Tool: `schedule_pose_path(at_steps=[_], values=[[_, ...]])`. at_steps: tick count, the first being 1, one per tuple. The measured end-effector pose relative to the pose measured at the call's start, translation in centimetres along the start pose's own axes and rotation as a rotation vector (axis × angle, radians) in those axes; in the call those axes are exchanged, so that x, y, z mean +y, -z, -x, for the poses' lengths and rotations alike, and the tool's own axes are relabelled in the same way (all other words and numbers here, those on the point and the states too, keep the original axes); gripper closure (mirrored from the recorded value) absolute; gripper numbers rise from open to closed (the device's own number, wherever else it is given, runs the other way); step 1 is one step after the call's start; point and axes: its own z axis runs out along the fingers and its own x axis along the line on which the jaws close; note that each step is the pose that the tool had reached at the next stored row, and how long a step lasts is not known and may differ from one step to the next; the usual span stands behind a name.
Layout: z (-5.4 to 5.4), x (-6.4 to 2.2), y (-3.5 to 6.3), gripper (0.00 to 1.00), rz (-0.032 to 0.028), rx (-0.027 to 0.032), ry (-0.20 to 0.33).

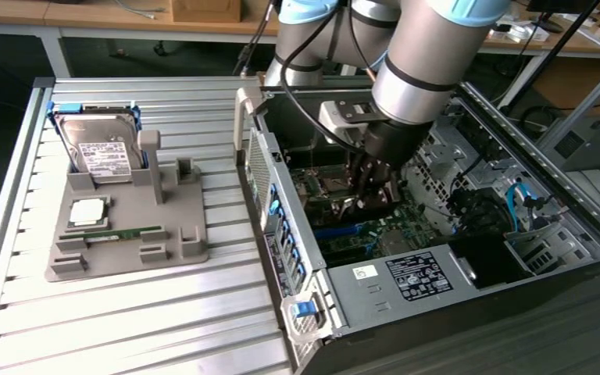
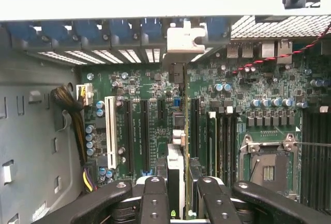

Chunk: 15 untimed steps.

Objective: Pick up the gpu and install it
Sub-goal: 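Insert the gpu into the slot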

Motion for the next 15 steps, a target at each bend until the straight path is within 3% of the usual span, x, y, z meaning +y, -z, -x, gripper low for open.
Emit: schedule_pose_path(at_steps=[6,15], values=[[-0.01,0.73,-0.02,0.73,0.0,0.0003,0.0],[0.1,0.81,-0.1,0.73,0.0,0.0002,0.0]])
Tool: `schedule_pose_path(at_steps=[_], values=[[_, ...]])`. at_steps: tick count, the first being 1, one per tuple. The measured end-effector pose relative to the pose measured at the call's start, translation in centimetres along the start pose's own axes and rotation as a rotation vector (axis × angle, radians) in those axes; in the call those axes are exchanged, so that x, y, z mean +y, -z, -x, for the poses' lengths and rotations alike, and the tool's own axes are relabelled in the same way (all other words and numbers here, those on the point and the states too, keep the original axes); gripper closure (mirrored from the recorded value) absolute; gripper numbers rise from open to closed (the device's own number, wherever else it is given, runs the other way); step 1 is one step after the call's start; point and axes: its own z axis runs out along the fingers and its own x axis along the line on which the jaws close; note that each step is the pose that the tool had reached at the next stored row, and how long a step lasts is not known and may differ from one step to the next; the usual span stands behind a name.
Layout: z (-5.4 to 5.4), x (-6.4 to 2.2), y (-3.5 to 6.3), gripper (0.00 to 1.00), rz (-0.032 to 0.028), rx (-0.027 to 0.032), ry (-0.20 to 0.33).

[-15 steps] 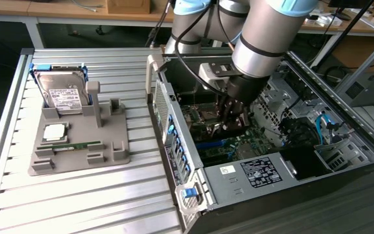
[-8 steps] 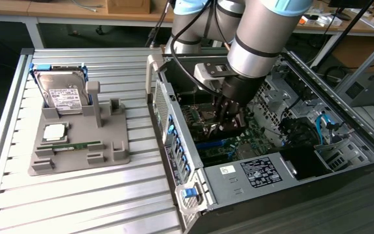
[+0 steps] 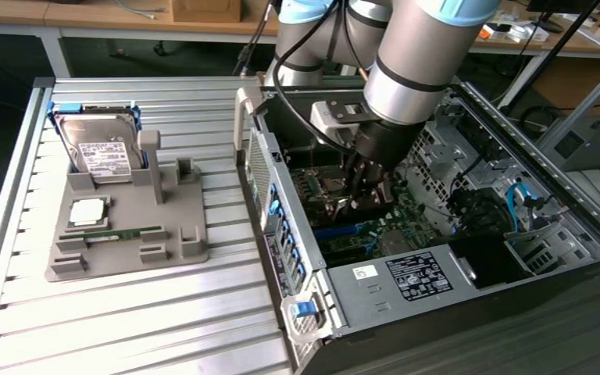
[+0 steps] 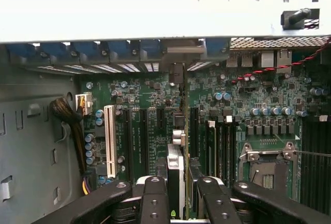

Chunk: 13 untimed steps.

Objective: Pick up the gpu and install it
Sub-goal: 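Insert the gpu into the slot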

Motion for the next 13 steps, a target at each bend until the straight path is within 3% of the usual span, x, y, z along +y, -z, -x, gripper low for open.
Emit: schedule_pose_path(at_steps=[13], values=[[0.0,0.07,-0.27,0.73,-0.0001,0.0002,-0.005]])
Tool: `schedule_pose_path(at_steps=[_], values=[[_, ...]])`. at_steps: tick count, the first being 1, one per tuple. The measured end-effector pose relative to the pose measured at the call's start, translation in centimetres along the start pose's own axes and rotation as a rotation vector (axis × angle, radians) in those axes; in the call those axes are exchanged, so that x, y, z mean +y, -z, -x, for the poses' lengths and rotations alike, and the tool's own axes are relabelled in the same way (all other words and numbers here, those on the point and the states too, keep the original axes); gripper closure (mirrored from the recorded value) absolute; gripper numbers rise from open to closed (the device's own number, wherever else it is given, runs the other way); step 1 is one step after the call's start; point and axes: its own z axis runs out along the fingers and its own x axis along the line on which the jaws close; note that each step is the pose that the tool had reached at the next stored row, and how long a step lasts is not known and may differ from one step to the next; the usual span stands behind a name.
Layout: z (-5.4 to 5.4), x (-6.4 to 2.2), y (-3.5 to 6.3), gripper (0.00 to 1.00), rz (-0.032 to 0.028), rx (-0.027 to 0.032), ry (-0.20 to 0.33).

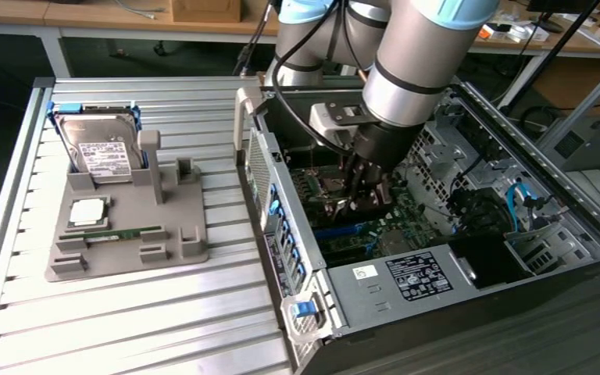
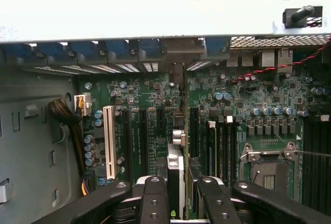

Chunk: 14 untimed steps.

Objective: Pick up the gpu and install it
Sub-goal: 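Insert the gpu into the slot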

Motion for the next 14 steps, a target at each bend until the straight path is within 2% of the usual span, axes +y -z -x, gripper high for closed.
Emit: schedule_pose_path(at_steps=[14], values=[[0.0,-0.03,-0.21,0.73,0.0,-0.0002,0.0]])
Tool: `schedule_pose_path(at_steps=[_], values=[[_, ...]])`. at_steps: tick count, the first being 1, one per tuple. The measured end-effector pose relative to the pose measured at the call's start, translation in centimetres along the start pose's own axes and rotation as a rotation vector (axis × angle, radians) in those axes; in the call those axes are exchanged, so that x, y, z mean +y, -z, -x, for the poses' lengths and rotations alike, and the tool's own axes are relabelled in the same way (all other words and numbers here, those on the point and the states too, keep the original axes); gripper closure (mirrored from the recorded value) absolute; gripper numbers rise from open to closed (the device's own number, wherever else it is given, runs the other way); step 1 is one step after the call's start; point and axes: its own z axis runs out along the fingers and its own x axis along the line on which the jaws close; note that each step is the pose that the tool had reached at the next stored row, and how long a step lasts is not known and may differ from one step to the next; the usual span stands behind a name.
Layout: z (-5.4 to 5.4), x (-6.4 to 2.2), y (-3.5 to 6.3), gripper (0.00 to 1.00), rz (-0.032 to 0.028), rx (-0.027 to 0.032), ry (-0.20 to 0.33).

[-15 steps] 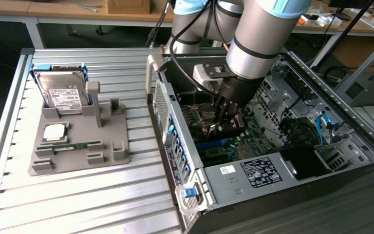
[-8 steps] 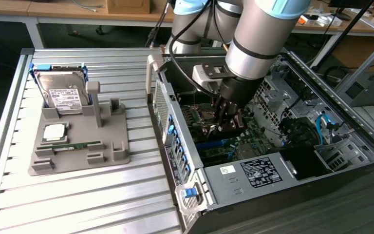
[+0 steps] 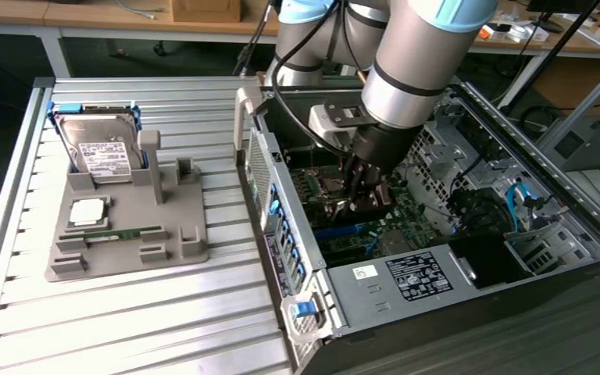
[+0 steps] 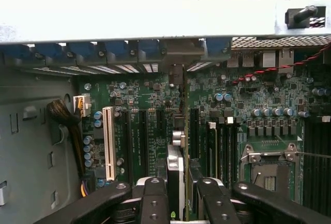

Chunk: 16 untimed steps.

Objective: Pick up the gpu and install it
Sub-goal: 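Insert the gpu into the slot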

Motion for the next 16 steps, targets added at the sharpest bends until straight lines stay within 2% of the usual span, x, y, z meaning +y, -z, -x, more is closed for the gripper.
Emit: schedule_pose_path(at_steps=[6,16], values=[[0.01,-0.59,-0.16,0.73,0.0003,0.0,0.0],[0.0,-0.6,-0.69,0.73,0.0003,0.0,0.0]])
